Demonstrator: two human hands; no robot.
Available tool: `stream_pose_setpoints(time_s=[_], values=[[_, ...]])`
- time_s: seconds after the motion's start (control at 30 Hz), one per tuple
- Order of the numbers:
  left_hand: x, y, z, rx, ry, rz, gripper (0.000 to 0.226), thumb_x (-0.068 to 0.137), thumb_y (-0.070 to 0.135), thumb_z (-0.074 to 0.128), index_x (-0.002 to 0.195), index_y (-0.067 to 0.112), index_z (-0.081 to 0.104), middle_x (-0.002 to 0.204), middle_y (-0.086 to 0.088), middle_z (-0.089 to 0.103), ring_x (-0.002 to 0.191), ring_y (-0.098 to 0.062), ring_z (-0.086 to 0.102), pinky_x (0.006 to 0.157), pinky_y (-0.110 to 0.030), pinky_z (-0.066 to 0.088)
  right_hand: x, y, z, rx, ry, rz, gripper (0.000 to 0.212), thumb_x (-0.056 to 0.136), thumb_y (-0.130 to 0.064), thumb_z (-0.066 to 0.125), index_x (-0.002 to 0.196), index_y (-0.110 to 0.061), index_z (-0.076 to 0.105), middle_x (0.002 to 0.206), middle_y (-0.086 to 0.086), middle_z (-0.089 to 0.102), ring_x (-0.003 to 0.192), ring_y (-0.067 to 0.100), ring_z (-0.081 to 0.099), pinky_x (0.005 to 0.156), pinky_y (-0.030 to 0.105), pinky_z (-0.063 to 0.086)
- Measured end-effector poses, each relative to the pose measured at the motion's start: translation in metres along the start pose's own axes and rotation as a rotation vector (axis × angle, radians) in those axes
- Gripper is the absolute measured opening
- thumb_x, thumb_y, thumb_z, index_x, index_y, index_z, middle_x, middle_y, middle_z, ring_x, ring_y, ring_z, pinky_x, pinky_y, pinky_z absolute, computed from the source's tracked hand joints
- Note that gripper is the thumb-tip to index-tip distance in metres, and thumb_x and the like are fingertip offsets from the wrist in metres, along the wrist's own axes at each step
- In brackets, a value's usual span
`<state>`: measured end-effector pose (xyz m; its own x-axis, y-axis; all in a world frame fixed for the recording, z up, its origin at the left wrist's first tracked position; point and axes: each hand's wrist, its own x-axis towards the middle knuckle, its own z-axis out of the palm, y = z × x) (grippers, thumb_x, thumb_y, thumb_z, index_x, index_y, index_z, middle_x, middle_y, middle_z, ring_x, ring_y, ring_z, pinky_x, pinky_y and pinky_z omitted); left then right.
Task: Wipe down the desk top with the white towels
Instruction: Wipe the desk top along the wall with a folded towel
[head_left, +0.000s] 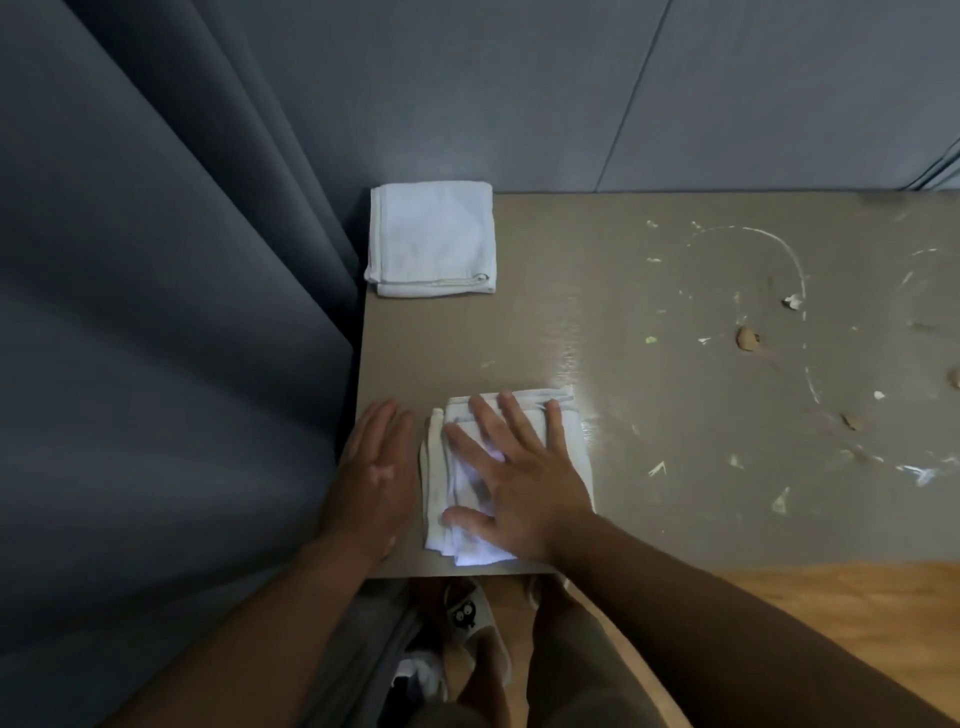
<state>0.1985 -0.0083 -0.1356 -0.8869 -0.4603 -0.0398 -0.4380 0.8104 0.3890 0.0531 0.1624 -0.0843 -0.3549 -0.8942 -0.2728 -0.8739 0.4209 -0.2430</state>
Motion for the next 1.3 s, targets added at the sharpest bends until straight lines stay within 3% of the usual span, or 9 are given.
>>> stream_pose_setpoints(time_s=[0.1, 0.23, 0.4, 0.6, 0.7, 0.87, 1.07, 1.2, 1.3], values=[[0.013, -0.006, 0.013, 0.087, -0.066, 0.006, 0.057, 0.103, 0.024, 0.044, 0.156, 0.005, 0.037, 0.163, -0.019, 0.035, 0.157, -0.035, 0.025, 0.126, -0.055, 0.029, 0.002, -0.017, 0.019, 0.028, 0.051, 0.101, 0.085, 0.091, -0.078, 0.034, 0.162, -0.033, 0.022, 0.173, 0.006, 0.009, 0.159, 0.034, 0.001, 0.120, 0.069, -0.003], [0.019, -0.001, 0.009, 0.148, -0.004, 0.010, 0.051, 0.103, 0.030, 0.047, 0.152, 0.014, 0.049, 0.155, -0.011, 0.048, 0.148, -0.032, 0.040, 0.119, -0.052, 0.034, 0.007, -0.009, 0.022, 0.044, 0.119, 0.114, 0.081, 0.092, -0.077, 0.036, 0.161, -0.038, 0.023, 0.171, 0.002, 0.017, 0.158, 0.030, 0.010, 0.122, 0.067, 0.000], [0.019, 0.013, 0.006, 0.041, 0.148, -0.033, 0.048, 0.106, 0.033, 0.035, 0.144, 0.013, 0.057, 0.147, -0.012, 0.056, 0.138, -0.035, 0.050, 0.112, -0.053, 0.040, 0.025, 0.012, 0.015, 0.057, 0.145, 0.139, 0.082, 0.091, -0.077, 0.036, 0.161, -0.040, 0.020, 0.170, 0.000, 0.019, 0.157, 0.028, 0.012, 0.121, 0.066, -0.002], [0.017, 0.016, 0.016, 0.061, 0.182, -0.056, 0.050, 0.106, 0.037, 0.038, 0.141, 0.011, 0.061, 0.150, -0.014, 0.055, 0.140, -0.036, 0.047, 0.114, -0.052, 0.037, 0.095, 0.095, -0.021, 0.039, 0.200, 0.432, 0.082, 0.090, -0.079, 0.025, 0.161, -0.041, 0.011, 0.170, -0.002, 0.016, 0.156, 0.027, 0.009, 0.121, 0.065, -0.005], [0.019, 0.018, 0.019, 0.058, 0.199, -0.069, 0.049, 0.105, 0.036, 0.038, 0.140, 0.009, 0.062, 0.148, -0.016, 0.056, 0.138, -0.038, 0.049, 0.114, -0.054, 0.039, 0.104, 0.096, -0.024, 0.049, 0.226, 0.507, 0.075, 0.093, -0.072, 0.026, 0.160, -0.041, 0.014, 0.169, 0.000, 0.017, 0.156, 0.029, 0.009, 0.120, 0.067, -0.004], [0.029, 0.028, 0.011, 0.095, 0.243, -0.122, 0.043, 0.102, 0.034, 0.042, 0.129, 0.013, 0.068, 0.137, -0.013, 0.061, 0.127, -0.039, 0.056, 0.105, -0.056, 0.043, 0.058, 0.052, -0.008, 0.072, 0.210, 0.428, 0.072, 0.095, -0.064, 0.030, 0.161, -0.040, 0.017, 0.172, 0.002, 0.010, 0.158, 0.031, 0.004, 0.119, 0.068, -0.005], [0.049, 0.046, 0.011, 0.113, 0.197, -0.075, 0.045, 0.099, 0.037, 0.042, 0.133, 0.018, 0.065, 0.141, -0.012, 0.058, 0.129, -0.035, 0.049, 0.108, -0.054, 0.036, -0.040, 0.026, 0.022, 0.043, 0.142, 0.264, 0.071, 0.092, -0.061, 0.045, 0.157, -0.035, 0.034, 0.168, 0.004, 0.026, 0.156, 0.033, 0.017, 0.120, 0.068, 0.007], [0.064, 0.065, 0.017, 0.140, 0.129, 0.063, 0.049, 0.100, 0.038, 0.040, 0.139, 0.018, 0.062, 0.149, -0.015, 0.055, 0.136, -0.030, 0.040, 0.112, -0.048, 0.025, -0.051, 0.055, 0.020, 0.033, 0.129, 0.302, 0.072, 0.093, -0.066, 0.042, 0.158, -0.038, 0.030, 0.168, 0.000, 0.025, 0.156, 0.029, 0.018, 0.122, 0.065, 0.005], [0.080, 0.073, 0.021, 0.167, -0.067, 0.012, 0.060, 0.101, 0.049, 0.027, 0.154, 0.028, 0.045, 0.166, -0.009, 0.036, 0.151, -0.030, 0.028, 0.122, -0.052, 0.017, -0.045, 0.087, 0.012, 0.029, 0.182, 0.391, 0.071, 0.093, -0.067, 0.040, 0.158, -0.039, 0.031, 0.168, 0.000, 0.026, 0.155, 0.027, 0.020, 0.123, 0.064, 0.005]])
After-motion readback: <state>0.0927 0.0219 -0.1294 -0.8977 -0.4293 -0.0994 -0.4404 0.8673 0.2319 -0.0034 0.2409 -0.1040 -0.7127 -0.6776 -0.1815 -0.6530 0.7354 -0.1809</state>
